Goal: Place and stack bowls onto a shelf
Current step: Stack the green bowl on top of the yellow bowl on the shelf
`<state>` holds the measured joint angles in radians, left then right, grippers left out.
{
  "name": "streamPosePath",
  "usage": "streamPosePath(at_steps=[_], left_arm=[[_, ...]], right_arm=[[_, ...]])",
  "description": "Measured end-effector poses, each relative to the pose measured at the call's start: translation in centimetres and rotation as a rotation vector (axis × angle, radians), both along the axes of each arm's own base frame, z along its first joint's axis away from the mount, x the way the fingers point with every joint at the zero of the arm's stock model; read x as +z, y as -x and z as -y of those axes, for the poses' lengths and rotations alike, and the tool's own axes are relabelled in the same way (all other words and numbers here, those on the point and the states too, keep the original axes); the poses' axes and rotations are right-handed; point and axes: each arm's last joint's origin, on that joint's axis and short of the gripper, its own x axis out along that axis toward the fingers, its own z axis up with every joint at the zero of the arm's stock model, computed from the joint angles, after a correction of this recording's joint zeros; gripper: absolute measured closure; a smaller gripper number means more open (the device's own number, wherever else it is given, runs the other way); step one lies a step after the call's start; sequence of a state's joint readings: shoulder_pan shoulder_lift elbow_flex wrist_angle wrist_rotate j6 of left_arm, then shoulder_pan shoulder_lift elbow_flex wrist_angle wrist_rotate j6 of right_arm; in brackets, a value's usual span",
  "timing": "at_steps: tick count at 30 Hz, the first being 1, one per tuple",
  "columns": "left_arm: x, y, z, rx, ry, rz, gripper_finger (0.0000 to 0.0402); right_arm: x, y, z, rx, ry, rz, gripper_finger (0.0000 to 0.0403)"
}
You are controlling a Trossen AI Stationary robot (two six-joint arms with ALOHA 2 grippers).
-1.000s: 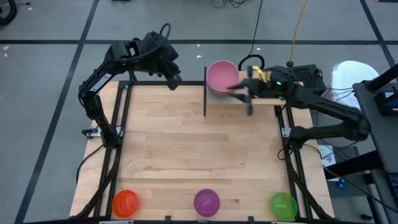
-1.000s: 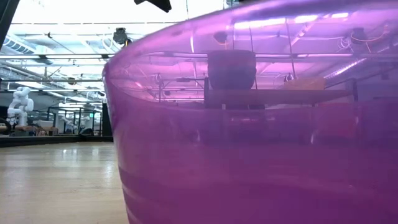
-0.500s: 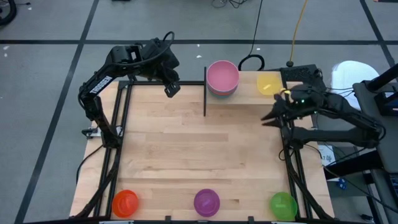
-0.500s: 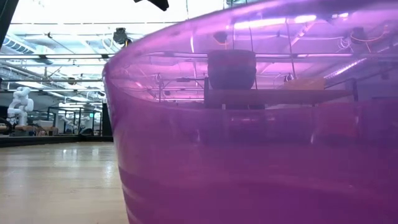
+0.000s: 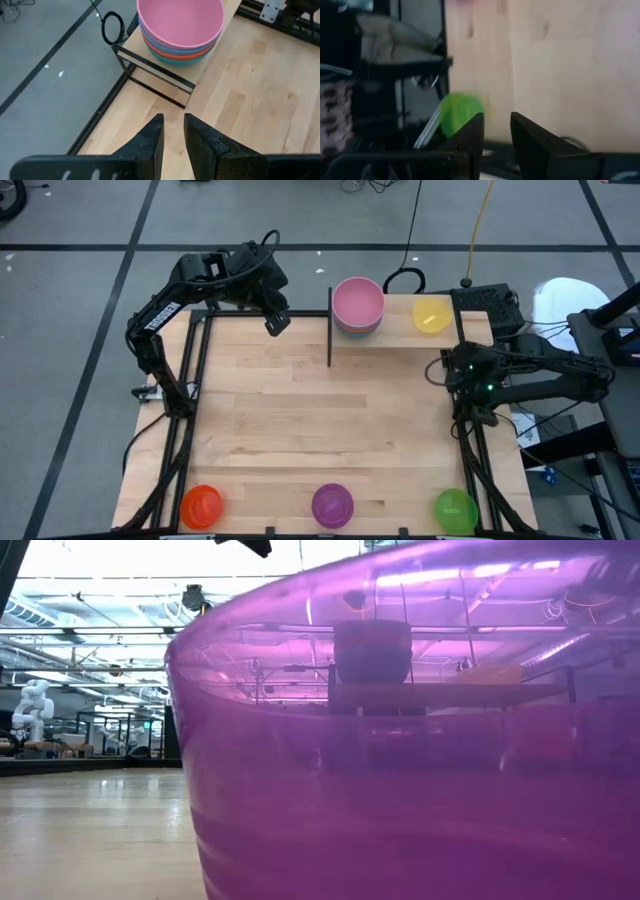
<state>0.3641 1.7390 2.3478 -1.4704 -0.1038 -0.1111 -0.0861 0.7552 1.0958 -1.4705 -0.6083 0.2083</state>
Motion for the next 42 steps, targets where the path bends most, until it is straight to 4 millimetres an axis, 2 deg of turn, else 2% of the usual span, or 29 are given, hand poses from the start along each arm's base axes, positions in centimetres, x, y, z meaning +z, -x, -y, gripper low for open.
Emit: streamPosePath(at_steps=[7,10,14,18,24,29,39,42], left_arm=[[0.0,0.0,0.0,0.045,0.033,0.019,0.0321],[0.0,0.0,0.0,0.057,0.042,0.024,0.0321],[-0.1,0.2,0.0,0.063,0.042,0.002,0.0321],[-0.9,0.7,0.0,0.110,0.030,-0.099,0.0321],[-2.9,0.3,-0.3,0.131,0.058,-0.182,0.0321],[-5.9,-0.7,-0.7,0.143,0.096,-0.280,0.0321],[-11.8,-3.2,-0.4,0.098,0.114,-0.352,0.0321],[-13.0,-3.6,0.0,0.046,0.144,-0.331,0.0321]], right_arm=[[-0.3,-0.1,-1.1,0.118,-0.028,-0.100,0.0314],[-0.7,-0.6,-1.5,0.171,0.025,-0.119,0.0314],[-2.5,-1.5,-2.4,0.251,0.059,-0.158,0.0314],[-4.8,-2.0,-3.5,0.330,0.066,-0.173,0.0314],[-6.4,-2.9,-4.9,0.347,0.032,-0.092,0.0314],[-7.2,-3.3,-6.3,0.336,-0.016,-0.065,0.0314],[-9.8,-2.8,-9.7,0.376,-0.067,-0.112,0.0314],[-10.6,-2.7,-10.6,0.358,-0.049,-0.105,0.0314]])
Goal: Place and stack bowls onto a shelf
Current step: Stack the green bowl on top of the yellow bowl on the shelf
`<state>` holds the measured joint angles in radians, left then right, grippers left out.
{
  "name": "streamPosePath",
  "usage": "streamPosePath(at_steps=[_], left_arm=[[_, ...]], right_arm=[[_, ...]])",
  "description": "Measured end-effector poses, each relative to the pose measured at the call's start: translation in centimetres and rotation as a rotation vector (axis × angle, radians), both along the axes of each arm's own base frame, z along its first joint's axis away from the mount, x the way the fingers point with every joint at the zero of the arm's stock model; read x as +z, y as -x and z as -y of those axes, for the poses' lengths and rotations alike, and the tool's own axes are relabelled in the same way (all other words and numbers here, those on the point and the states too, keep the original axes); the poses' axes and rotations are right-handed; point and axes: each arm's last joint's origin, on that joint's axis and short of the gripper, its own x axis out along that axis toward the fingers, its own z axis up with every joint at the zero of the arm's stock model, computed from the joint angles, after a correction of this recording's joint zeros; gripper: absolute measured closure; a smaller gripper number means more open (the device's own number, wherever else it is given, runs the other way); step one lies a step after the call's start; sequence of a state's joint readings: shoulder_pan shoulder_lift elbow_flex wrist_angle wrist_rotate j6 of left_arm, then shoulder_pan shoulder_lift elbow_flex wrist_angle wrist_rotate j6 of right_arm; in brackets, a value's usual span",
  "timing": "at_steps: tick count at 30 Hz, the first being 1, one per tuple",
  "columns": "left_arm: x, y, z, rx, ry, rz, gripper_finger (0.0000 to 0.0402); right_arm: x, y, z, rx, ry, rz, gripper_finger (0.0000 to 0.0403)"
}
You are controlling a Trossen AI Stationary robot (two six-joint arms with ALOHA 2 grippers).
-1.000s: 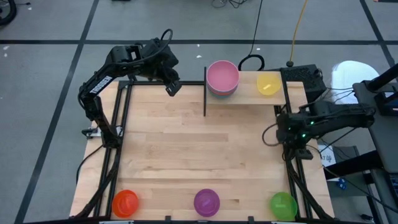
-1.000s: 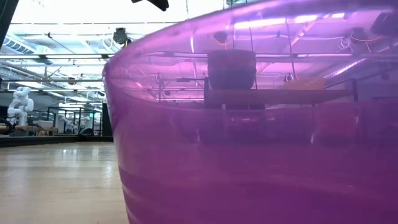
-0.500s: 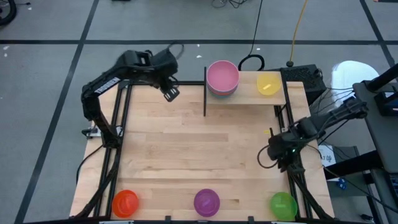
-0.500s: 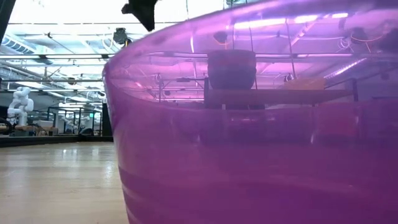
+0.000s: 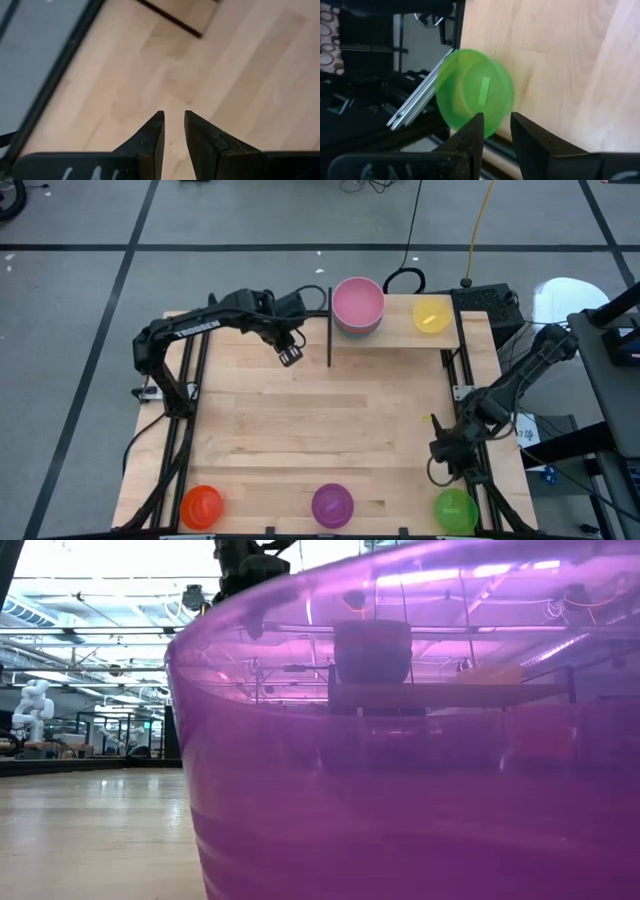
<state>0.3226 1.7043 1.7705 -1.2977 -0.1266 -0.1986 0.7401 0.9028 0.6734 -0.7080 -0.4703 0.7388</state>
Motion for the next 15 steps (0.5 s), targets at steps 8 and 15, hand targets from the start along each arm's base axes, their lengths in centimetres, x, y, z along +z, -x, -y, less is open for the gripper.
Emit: streamPosePath(at_steps=[8,15], left_arm=[[0.2,2.4,1.4,-0.043,0.014,0.240,0.0321],[1.1,6.9,3.1,-0.042,-0.030,0.429,0.0321]], right_arm=[[-1.9,-0.1,-2.3,-0.052,0.042,0.029,0.0314],[-3.0,0.2,-3.5,-0.035,0.084,-0.032,0.0314]])
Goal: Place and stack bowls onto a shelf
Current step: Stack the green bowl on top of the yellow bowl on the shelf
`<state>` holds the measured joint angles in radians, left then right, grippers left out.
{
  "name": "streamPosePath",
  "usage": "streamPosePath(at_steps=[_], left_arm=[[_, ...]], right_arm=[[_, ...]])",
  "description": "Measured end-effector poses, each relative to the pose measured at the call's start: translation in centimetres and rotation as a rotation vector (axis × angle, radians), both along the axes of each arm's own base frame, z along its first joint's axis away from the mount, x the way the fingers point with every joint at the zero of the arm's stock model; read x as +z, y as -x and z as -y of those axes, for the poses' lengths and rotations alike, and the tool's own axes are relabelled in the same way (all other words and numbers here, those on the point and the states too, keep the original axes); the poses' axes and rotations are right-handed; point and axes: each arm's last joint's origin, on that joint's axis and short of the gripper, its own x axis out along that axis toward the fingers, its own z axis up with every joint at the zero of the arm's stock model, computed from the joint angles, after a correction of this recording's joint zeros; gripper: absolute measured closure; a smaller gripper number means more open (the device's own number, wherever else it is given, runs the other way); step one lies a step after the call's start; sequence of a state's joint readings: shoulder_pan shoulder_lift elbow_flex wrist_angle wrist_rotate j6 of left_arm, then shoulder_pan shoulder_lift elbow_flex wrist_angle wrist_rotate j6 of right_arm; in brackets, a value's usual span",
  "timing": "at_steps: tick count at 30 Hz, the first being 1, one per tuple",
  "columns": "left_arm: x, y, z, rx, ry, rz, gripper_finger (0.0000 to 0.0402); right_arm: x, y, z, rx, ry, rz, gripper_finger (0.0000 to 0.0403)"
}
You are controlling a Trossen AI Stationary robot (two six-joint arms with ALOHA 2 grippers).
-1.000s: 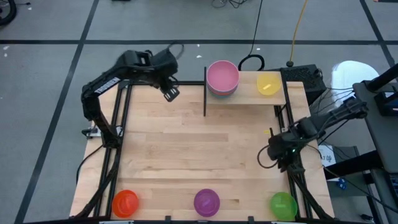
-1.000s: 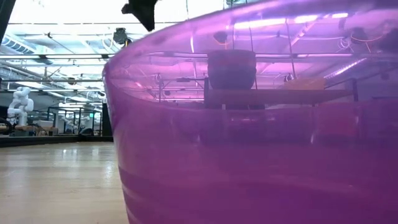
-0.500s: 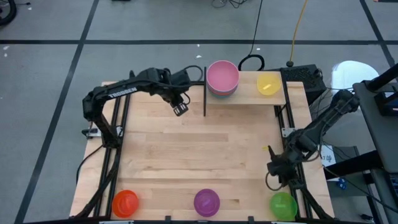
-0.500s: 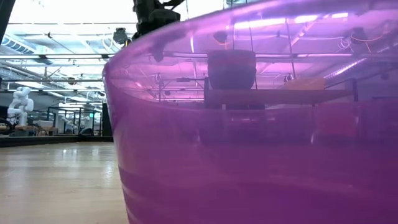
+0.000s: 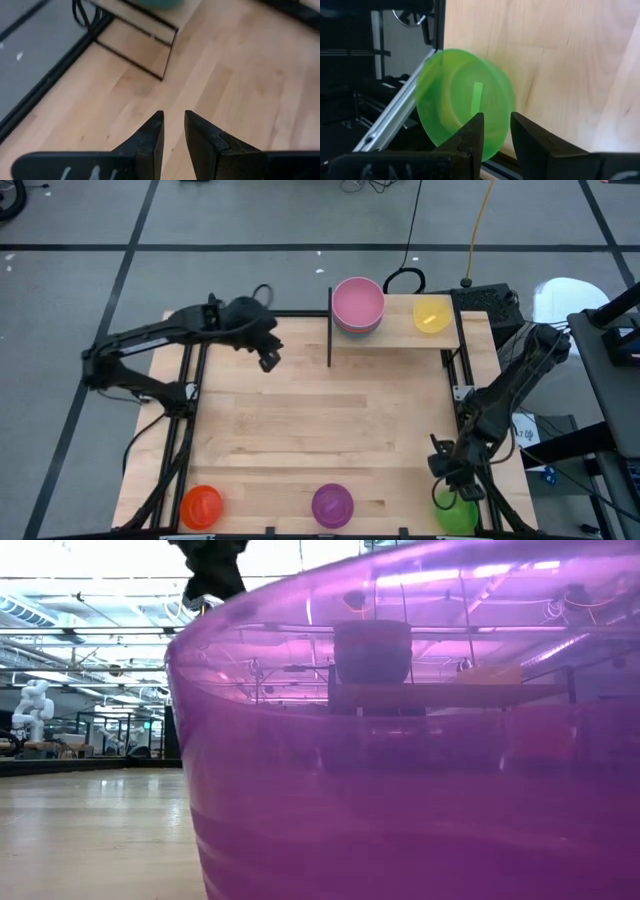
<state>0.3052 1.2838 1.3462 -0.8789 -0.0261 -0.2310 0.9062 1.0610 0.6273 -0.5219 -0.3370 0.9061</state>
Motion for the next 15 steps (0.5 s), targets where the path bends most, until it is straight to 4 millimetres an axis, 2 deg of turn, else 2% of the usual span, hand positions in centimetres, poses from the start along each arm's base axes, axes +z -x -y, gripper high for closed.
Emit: streamPosePath(at_steps=[7,15], left_arm=[[-0.2,3.6,1.1,0.023,-0.016,0.133,0.0321],[-0.4,5.2,1.7,0.014,-0.031,0.169,0.0321]], right_arm=[[-0.6,-0.2,-0.9,0.000,0.002,-0.017,0.0314],[-1.7,-0.5,-1.2,0.003,0.067,-0.023,0.0314]])
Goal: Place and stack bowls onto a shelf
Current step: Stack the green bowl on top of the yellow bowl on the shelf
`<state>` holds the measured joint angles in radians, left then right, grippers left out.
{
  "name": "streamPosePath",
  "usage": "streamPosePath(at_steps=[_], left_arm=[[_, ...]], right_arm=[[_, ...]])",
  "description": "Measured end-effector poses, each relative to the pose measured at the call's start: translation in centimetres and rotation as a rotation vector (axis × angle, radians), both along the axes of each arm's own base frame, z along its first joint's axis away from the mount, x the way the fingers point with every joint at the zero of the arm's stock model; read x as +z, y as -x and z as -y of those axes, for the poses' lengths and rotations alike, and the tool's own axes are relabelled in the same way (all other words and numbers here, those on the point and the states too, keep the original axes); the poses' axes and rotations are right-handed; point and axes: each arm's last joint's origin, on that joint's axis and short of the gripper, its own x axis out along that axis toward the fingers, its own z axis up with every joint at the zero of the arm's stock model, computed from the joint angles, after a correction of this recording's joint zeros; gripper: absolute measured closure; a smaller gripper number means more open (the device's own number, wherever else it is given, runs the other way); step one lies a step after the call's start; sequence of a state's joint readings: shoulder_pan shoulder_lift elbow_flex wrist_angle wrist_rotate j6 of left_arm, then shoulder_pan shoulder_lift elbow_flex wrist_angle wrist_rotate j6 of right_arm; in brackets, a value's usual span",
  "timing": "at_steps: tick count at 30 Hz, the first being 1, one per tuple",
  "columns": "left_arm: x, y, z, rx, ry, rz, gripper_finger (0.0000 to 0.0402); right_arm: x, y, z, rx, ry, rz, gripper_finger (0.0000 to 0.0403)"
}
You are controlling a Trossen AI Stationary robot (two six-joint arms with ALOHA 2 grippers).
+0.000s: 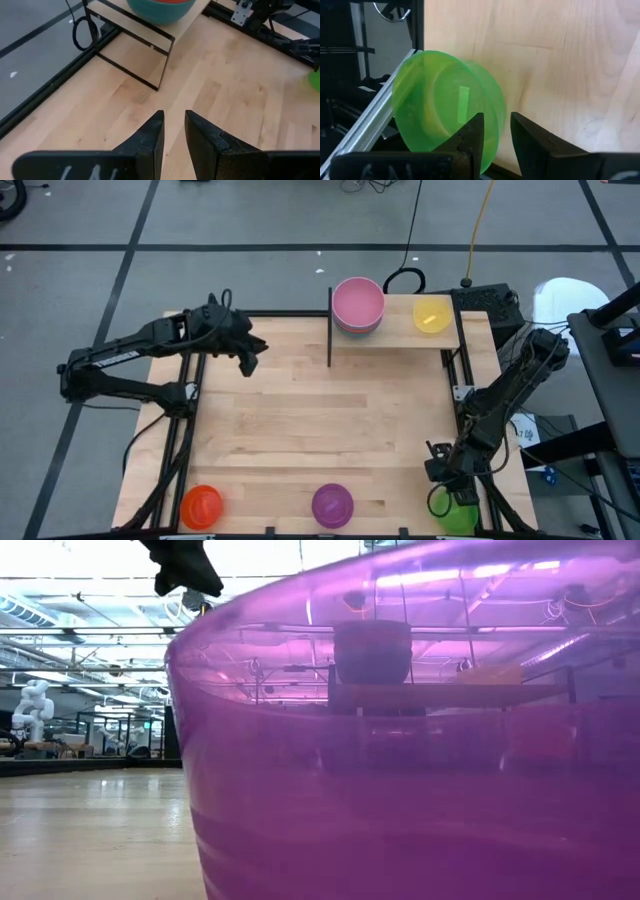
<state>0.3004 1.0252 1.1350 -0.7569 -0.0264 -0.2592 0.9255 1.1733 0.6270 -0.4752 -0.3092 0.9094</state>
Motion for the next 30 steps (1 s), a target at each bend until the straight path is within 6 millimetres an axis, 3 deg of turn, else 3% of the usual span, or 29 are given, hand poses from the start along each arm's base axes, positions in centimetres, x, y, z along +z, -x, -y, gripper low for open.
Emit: streamPosePath(at_steps=[16,24,30], left_arm=[[-1.0,0.2,0.1,-0.013,-0.008,-0.032,0.0321],[-1.0,0.2,0.1,-0.014,-0.009,-0.033,0.0321],[-1.0,0.2,0.1,-0.029,-0.027,-0.040,0.0321]], right_arm=[[-1.5,-0.6,-0.8,-0.040,0.029,-0.053,0.0315],[-1.9,-0.8,-1.0,-0.072,0.049,-0.069,0.0390],[-1.5,-1.2,-0.5,-0.202,0.090,0.010,0.0400]])
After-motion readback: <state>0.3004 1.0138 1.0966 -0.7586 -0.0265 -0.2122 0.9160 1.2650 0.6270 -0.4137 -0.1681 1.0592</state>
